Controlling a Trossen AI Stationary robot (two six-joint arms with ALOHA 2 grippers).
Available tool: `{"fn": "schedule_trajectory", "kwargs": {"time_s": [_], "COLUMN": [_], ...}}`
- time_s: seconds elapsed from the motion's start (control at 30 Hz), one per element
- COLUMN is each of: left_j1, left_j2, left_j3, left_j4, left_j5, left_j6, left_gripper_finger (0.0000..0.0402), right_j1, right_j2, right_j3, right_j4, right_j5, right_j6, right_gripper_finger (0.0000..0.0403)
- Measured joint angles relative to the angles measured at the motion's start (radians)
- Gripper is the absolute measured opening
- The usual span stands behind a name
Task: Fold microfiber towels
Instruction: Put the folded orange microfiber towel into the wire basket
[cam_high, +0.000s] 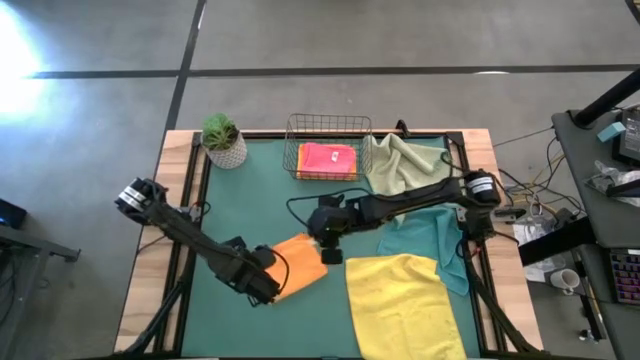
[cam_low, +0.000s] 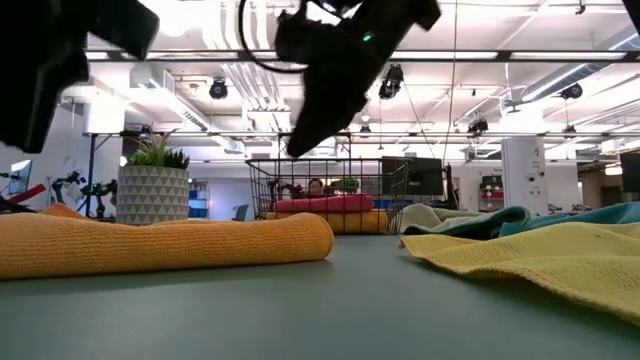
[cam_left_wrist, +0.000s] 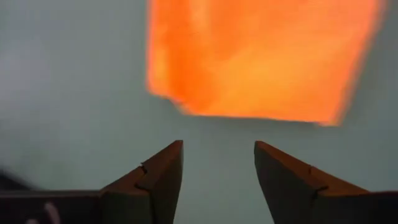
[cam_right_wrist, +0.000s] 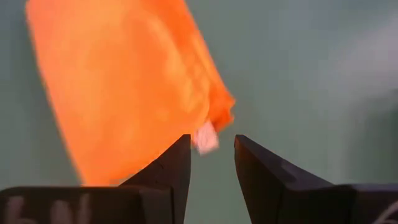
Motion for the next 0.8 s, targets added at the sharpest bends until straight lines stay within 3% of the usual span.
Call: {"fn": "schedule_trajectory", "kwargs": {"time_s": [0.07,0.27,0.6,0.8], "left_j1": [-0.019,-0.076,-0.081,-0.079], "left_j2": [-0.003,0.028,0.106,0.074], "left_j3": [0.007,-0.005,-0.03,-0.112], "left_j4": [0.073,0.337,0.286,0.291], "left_j5": [-0.012,-0.088,-0.111,-0.107], "left_j6": [0.0,0.022,0.077,0.081], "left_gripper_finger": [0.0182,0.0182,0.0179,0.0141], "right_j1": [0.005,0.017,0.073,0.092], "right_j2": [-0.021,-0.034,-0.011,-0.008], "right_j3": [0.0,-0.024,-0.137,-0.153], "right_j4": [-0.055,-0.089,0.085,0.114], "right_j5": [-0.028,-0.256,-0.312,-0.304], "right_j6": [-0.022,-0.072,-0.028,0.019], "right_gripper_finger": [0.0112,0.0097,0.0084,0.0082]}}
